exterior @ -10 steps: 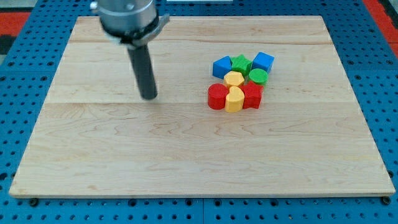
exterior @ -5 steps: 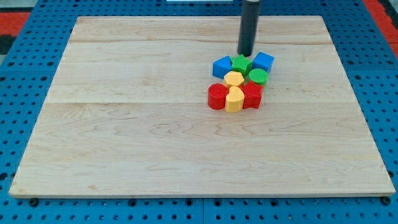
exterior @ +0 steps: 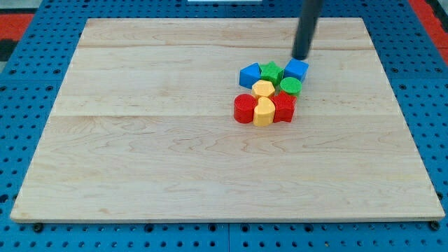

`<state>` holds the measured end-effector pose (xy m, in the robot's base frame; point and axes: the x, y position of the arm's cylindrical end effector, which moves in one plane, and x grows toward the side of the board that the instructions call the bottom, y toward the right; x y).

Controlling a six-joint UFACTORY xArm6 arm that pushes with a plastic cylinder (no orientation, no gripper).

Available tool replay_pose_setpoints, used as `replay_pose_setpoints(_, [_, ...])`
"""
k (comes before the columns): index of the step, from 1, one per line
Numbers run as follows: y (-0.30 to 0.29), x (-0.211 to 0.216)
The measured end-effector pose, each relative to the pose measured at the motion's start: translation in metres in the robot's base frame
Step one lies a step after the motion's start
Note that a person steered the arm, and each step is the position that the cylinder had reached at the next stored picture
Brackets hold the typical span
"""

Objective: Push the blue cube into green star

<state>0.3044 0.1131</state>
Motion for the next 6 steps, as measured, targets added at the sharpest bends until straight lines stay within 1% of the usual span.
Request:
replay_pose_setpoints(1, [-0.015,0.022])
replay_pose_setpoints(2, [0.000,0.023])
replay_pose_setpoints(4, [0.069,0.027])
replay_pose_setpoints(5, [0.043,0.071])
replay_pose_setpoints(6, [0.007,0.099])
